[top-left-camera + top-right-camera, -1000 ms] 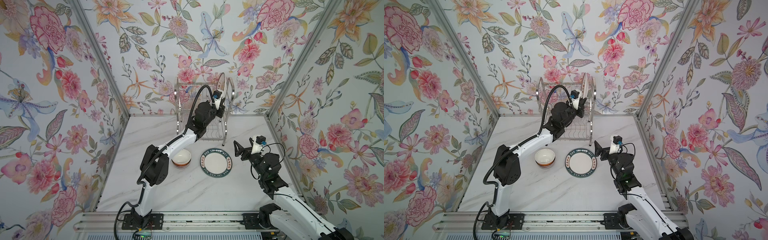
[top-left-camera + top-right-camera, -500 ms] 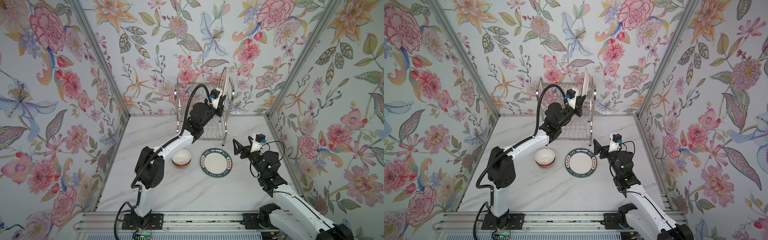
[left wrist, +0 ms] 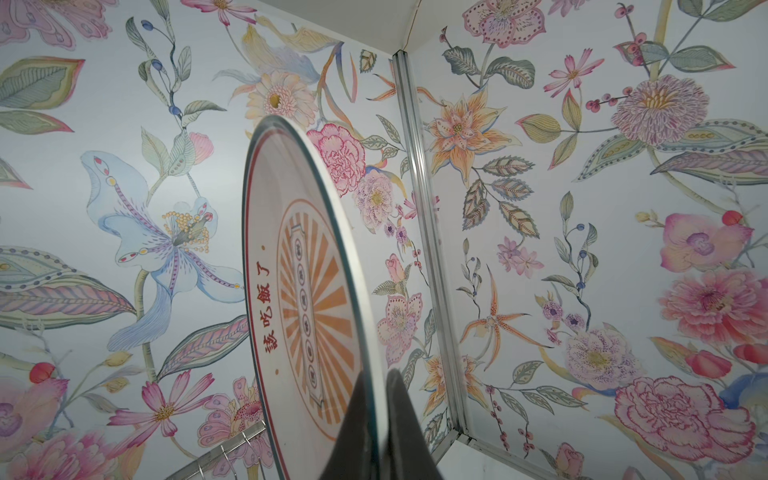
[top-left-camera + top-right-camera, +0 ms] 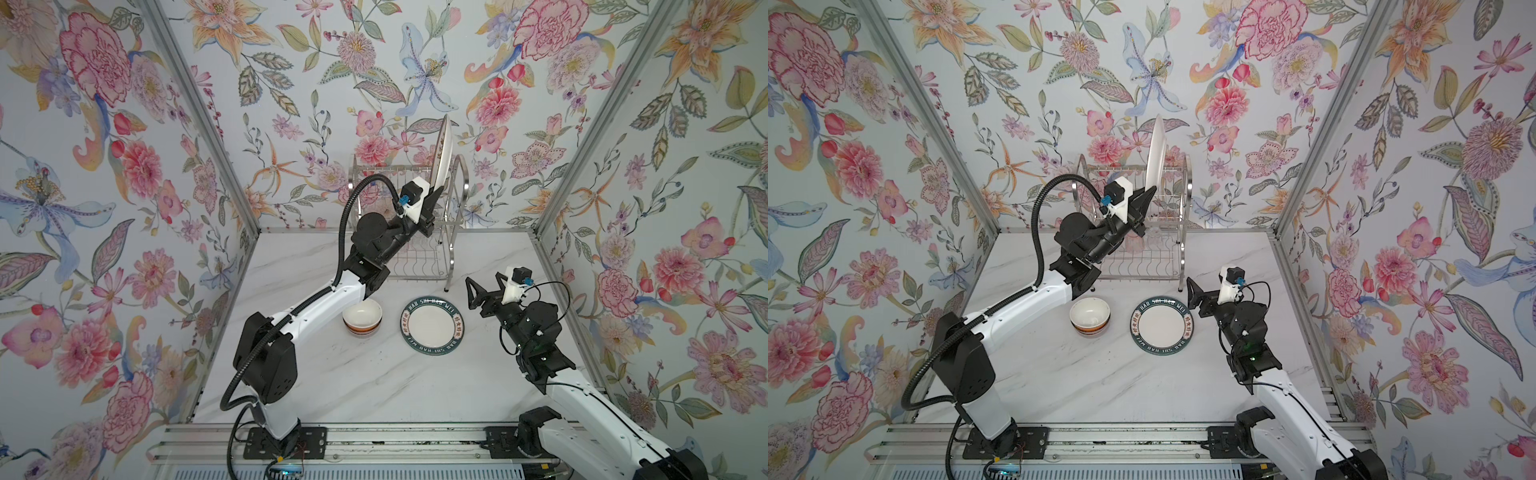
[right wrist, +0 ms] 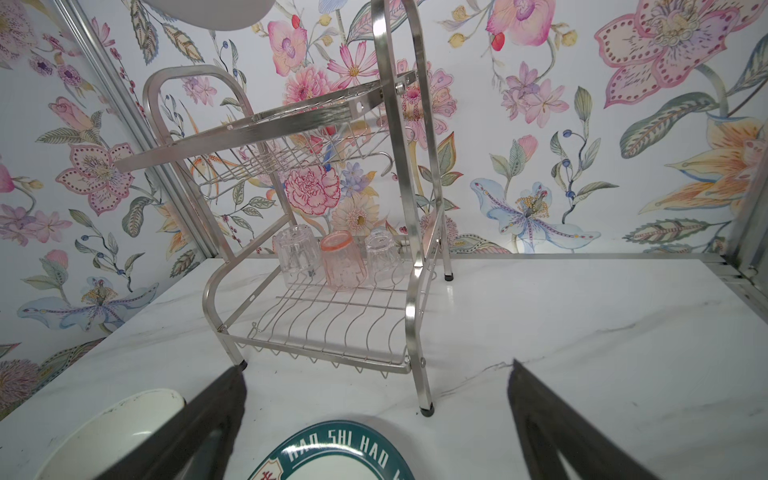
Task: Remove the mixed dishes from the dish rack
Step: 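Lift the orange-sunburst plate up out of the rack with the left gripper, then swing the sunburst plate down toward the lettered plate while the right gripper reaches to it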
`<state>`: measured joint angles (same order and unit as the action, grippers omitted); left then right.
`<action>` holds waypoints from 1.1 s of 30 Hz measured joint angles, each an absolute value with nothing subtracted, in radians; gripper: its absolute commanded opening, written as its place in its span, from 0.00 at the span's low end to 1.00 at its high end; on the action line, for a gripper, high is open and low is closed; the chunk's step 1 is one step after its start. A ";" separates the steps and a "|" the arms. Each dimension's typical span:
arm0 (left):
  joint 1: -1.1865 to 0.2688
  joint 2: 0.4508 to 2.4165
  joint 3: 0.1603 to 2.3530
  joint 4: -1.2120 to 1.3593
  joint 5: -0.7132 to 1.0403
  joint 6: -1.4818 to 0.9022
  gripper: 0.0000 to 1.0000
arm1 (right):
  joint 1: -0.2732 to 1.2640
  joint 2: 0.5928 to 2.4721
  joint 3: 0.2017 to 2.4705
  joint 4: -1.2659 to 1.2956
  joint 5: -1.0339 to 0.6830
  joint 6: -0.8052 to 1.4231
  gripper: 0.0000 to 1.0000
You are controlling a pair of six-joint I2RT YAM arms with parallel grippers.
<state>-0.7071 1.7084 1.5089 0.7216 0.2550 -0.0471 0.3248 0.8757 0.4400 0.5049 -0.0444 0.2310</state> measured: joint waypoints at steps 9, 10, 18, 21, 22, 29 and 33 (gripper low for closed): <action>-0.707 1.412 1.212 0.685 0.342 0.095 0.00 | 0.321 0.843 0.477 0.403 -0.053 0.288 0.99; -0.707 1.383 1.190 0.666 0.351 0.114 0.00 | 0.318 0.839 0.482 0.389 -0.055 0.297 0.99; -0.733 1.151 1.004 0.450 0.331 0.308 0.00 | 0.245 0.825 0.541 0.220 -0.096 0.436 0.99; -0.771 1.092 0.941 0.362 0.279 0.398 0.00 | 0.201 0.838 0.574 0.161 -0.133 0.499 0.99; -0.782 1.079 0.923 0.337 0.264 0.424 0.00 | 0.188 0.845 0.585 0.144 -0.150 0.517 0.99; -0.830 1.033 0.799 0.209 0.131 0.589 0.00 | 0.113 0.897 0.651 0.039 -0.300 0.601 0.99; -0.841 1.048 0.756 0.171 0.068 0.680 0.00 | 0.084 0.904 0.680 0.012 -0.378 0.622 0.98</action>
<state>-0.8406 1.0485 0.7555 0.1711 0.0681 0.6800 0.0841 0.9039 0.6804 0.0120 -0.3779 0.6224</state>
